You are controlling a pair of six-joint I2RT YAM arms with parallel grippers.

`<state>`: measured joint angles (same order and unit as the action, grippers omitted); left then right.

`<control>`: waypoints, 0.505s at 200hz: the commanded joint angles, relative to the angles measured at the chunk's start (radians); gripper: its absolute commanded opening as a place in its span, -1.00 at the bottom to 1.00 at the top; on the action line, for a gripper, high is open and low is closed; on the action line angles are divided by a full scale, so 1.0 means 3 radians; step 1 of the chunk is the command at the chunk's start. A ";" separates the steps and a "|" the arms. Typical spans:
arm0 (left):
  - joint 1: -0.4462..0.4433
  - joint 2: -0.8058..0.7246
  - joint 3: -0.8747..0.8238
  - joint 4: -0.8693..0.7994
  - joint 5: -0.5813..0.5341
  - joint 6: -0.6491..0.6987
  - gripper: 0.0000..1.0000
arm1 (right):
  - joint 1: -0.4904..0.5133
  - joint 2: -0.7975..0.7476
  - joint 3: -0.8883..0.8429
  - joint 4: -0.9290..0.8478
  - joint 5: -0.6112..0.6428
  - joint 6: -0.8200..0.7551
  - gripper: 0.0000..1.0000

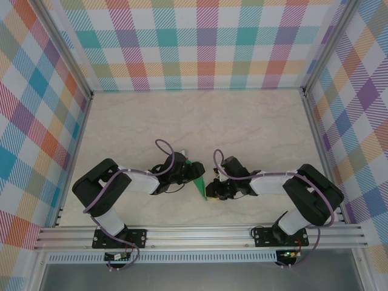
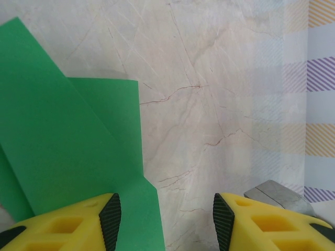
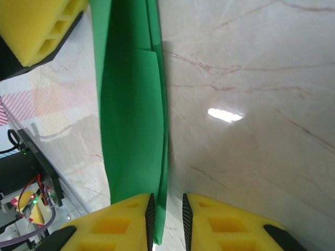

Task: Fold a paper plane with a square sheet of paper (pick it up from the middle)
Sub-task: Fold the wing for the fifth time at the center of the table.

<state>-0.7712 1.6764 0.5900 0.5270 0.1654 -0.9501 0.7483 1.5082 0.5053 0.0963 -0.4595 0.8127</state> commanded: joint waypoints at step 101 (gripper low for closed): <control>-0.0043 0.0030 0.0002 -0.0249 -0.0064 0.0057 0.04 | 0.0190 -0.0235 0.0280 -0.0305 0.0227 -0.0255 -0.52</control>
<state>-0.7712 1.6764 0.5919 0.5243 0.1661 -0.9501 0.7937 1.3987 0.5591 -0.0006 -0.3897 0.7574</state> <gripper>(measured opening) 0.524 0.248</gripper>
